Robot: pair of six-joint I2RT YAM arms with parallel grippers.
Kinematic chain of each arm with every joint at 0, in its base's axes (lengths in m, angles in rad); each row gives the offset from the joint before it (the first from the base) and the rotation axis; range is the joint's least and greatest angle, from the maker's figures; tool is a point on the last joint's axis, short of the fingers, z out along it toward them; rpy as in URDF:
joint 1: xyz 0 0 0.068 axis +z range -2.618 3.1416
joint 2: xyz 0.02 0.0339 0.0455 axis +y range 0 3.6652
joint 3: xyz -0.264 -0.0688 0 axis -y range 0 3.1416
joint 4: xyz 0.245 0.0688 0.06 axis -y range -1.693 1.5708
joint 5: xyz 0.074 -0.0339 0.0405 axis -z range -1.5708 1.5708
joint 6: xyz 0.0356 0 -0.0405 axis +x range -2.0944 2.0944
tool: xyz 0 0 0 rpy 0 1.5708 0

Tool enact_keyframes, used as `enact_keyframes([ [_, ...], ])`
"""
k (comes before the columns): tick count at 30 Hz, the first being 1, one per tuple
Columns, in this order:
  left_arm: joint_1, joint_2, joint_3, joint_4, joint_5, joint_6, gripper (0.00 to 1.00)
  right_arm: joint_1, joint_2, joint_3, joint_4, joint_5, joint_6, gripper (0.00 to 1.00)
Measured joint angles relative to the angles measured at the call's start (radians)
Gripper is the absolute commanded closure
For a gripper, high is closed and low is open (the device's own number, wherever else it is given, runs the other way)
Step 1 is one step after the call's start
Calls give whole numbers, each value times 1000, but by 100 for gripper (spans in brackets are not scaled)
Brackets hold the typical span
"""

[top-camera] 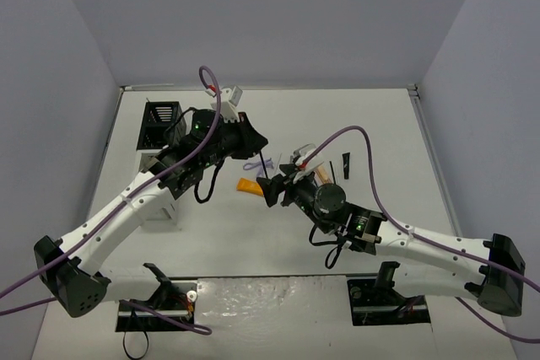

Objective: Organize the makeup

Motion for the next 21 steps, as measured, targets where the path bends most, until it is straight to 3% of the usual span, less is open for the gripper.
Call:
enact_keyframes([
  [5, 45, 24, 79, -39, -122, 97, 100, -39, 3, 39, -53, 36, -3, 0],
  [14, 429, 127, 174, 82, -301, 281, 100, -205, -28, 33, -201, 36, 43, 0],
  [21, 607, 345, 264, 261, -280, 379, 100, -212, -45, 15, -274, 35, 50, 0],
])
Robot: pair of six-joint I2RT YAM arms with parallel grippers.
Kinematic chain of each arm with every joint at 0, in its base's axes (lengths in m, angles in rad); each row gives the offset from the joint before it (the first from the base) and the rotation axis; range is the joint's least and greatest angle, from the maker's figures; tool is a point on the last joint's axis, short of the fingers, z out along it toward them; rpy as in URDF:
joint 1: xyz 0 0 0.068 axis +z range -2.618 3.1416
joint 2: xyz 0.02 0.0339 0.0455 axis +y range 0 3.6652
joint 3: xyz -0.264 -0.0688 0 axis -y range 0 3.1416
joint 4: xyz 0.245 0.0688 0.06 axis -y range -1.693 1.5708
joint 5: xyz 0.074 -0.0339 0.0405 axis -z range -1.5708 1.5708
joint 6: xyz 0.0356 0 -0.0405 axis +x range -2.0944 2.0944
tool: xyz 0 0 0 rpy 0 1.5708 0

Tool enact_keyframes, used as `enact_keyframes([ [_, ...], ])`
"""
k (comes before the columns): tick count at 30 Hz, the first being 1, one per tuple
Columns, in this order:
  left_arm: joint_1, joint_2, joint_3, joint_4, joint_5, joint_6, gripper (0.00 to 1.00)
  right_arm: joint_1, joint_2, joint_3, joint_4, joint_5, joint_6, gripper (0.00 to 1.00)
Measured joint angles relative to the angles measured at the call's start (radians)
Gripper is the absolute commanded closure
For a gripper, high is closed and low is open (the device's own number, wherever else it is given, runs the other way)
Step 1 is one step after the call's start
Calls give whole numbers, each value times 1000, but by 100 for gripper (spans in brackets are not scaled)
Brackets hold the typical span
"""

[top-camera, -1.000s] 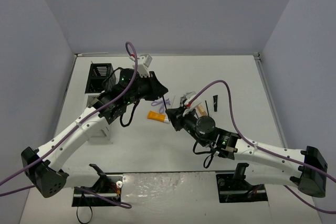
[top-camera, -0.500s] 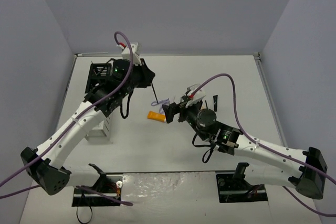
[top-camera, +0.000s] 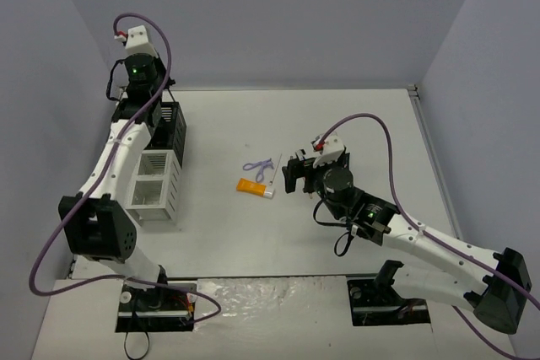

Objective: Organize the makeup

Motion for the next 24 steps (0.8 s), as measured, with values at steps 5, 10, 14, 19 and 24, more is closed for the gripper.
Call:
enact_keyframes([
  [5, 95, 144, 39, 80, 42, 10, 100, -12, 0, -13, -31, -8, -4, 0],
  [10, 173, 243, 60, 137, 77, -7, 95, -25, -2, -13, -47, -9, -13, 0],
  [14, 201, 304, 61, 175, 89, -20, 88, -43, -2, -14, -64, -8, -14, 1],
  [19, 200, 351, 55, 182, 109, -42, 66, -52, -2, -14, -84, -8, -14, 1],
  [24, 198, 348, 29, 185, 115, -52, 42, -58, -2, -14, -109, -8, -5, 4],
])
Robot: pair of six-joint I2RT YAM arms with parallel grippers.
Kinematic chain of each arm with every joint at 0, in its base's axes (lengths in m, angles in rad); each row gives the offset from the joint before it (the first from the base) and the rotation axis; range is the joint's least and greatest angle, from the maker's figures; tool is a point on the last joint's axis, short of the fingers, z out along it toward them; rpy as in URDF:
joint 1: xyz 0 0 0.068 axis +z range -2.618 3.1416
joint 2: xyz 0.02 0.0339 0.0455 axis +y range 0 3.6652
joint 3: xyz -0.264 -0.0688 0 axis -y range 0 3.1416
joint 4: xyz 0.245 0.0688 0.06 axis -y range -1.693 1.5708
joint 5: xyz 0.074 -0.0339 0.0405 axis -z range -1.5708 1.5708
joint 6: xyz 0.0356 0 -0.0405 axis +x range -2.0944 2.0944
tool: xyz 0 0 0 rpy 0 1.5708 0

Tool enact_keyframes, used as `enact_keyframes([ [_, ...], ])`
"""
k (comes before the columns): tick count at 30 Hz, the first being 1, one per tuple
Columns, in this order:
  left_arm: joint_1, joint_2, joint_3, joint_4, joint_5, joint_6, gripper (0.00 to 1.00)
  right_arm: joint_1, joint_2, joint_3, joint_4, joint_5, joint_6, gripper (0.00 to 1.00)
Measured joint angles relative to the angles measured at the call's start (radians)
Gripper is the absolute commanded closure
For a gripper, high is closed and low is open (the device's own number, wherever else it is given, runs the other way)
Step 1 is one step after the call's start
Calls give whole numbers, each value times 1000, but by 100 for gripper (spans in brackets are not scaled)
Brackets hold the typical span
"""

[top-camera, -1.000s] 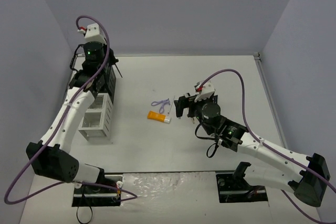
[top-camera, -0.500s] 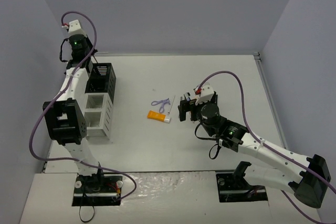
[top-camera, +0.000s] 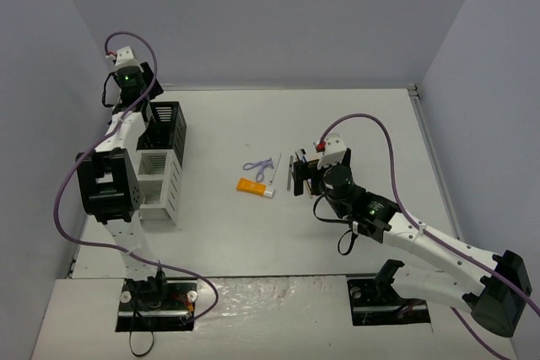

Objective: Organize the makeup

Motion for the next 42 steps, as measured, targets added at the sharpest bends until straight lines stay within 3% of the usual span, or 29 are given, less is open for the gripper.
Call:
enact_keyframes([
  [7, 0, -87, -11, -90, -15, -23, 4, -53, 24, 0, -74, -5, 48, 20],
  [16, 0, -325, 102, -473, 25, -82, 3, -266, 144, 0, -155, -124, 147, 40],
  [21, -6, -507, 7, -619, 149, -90, 3, -287, 240, 1, -166, -179, 154, 58],
  [33, -51, -782, -415, -748, 292, 3, 3, -301, 473, 44, -165, -221, 141, 67],
  [42, -51, -856, -433, -730, 306, 22, 3, -314, 541, 50, -150, -248, 138, 71],
])
